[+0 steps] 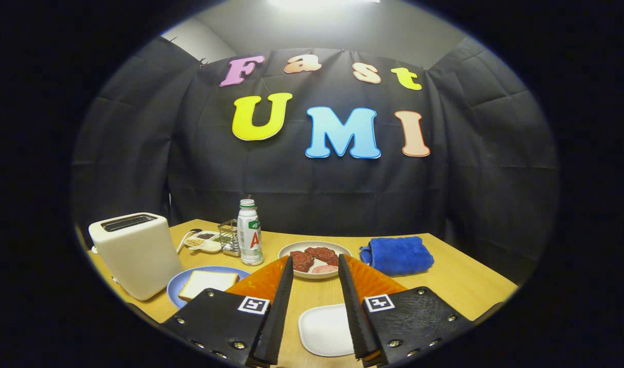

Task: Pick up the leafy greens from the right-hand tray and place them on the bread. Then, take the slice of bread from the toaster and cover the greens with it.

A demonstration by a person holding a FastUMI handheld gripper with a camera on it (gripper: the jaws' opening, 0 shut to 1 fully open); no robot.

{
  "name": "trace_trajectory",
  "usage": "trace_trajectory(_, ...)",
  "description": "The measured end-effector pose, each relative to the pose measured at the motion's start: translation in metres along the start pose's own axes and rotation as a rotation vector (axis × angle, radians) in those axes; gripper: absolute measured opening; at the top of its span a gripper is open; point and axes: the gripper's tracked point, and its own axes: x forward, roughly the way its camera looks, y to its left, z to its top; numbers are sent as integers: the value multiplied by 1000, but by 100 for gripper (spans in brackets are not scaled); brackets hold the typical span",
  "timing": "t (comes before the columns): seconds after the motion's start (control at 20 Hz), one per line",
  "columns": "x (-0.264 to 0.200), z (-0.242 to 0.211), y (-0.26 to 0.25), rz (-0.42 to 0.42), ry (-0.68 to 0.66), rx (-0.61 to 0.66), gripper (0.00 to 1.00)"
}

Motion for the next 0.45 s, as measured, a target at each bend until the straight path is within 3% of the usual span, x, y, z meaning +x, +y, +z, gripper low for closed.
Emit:
trace_trajectory(0.15,-9,-3,-17,42,19,26,53)
trace_trajectory(0.45,-25,-2,-68,19,24,84,53)
